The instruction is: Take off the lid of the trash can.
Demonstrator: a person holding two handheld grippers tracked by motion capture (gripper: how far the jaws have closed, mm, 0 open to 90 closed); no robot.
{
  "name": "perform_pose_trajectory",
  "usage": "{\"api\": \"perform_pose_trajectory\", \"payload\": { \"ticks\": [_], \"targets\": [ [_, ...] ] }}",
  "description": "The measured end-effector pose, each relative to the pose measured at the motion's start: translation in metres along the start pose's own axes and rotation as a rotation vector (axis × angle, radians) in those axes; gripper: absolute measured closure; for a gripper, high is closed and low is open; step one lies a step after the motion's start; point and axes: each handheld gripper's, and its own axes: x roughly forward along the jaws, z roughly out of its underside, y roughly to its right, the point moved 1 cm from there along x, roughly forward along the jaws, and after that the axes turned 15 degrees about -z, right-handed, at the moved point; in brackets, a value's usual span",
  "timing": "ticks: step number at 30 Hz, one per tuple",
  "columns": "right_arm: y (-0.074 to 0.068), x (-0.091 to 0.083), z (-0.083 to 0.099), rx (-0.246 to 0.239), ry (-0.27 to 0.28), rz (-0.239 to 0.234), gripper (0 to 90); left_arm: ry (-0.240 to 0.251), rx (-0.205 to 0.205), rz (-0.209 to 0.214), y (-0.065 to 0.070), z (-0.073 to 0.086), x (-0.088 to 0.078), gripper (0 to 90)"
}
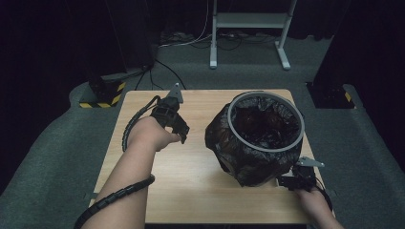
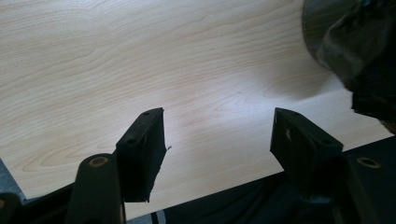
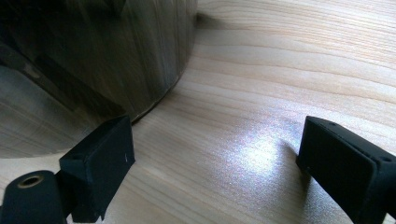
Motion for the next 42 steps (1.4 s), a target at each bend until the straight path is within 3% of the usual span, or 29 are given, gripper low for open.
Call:
{"api": "perform_pose_trajectory", "payload": {
  "ticks": [6,20,34,42],
  "targets": [
    [0.0,0.0,0.0,0.004,-0.001,-0.002,10.4,-0.004,-0.005,0.015,0.009,-0.007,-0.016,37.8],
    [-0.001,0.0,0.0,0.006,-0.002,-0.001,10.4,0.046,-0.003,0.035,0.023,-0.019,-0.06,41.5],
    [-0.001,0.0,0.0,0.004,-0.002,0.001,10.2,0.077,0.027,0.054,0.053,-0.031,-0.084,42.8],
    [-0.001,0.0,0.0,0.007,-0.002,0.003,10.4,0.084,0.047,0.05,0.074,-0.04,-0.088,44.6]
  ]
}}
